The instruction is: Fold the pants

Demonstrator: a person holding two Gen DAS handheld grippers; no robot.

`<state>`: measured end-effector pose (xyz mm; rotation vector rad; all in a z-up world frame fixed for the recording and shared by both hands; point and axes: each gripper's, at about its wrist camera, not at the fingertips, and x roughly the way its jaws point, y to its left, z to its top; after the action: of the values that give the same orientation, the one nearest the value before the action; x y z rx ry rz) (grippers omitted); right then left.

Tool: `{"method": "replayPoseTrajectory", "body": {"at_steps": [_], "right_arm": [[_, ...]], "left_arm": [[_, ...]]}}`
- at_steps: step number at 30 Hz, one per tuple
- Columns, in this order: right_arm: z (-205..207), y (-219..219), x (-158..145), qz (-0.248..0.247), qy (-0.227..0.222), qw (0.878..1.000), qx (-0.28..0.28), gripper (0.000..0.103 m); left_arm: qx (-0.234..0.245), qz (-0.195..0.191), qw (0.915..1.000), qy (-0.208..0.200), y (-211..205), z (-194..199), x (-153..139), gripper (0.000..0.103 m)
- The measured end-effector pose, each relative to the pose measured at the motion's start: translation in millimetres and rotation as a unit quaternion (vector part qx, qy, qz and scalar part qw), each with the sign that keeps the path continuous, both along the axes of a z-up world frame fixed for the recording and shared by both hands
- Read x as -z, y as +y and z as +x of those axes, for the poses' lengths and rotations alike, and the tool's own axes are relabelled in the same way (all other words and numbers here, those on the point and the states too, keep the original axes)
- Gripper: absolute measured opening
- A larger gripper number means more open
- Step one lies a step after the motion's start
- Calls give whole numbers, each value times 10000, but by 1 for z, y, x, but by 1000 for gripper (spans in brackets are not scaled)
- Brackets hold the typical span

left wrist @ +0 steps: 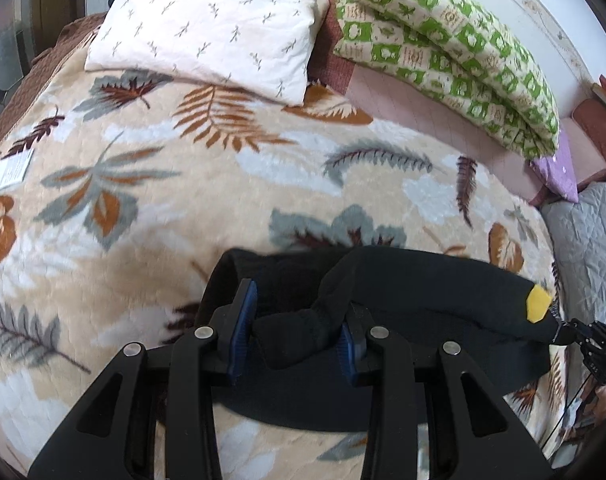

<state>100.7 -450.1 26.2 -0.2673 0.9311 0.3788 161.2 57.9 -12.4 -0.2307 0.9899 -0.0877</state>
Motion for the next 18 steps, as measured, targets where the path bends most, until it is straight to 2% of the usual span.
{"method": "replayPoseTrajectory", "body": {"at_steps": [4, 11, 18], "right_arm": [[-25, 8, 7, -176, 29, 9997, -158, 17], [-57, 11, 24, -496, 91, 9987, -76, 20], [-70, -2, 31, -402, 182, 9980, 447, 25]], "left_arm": [[84, 150, 9996, 218, 4, -13, 16, 34], [224, 380, 9983, 382, 10, -28, 30, 35], [526, 893, 9937, 423, -1, -34, 33, 36]]}}
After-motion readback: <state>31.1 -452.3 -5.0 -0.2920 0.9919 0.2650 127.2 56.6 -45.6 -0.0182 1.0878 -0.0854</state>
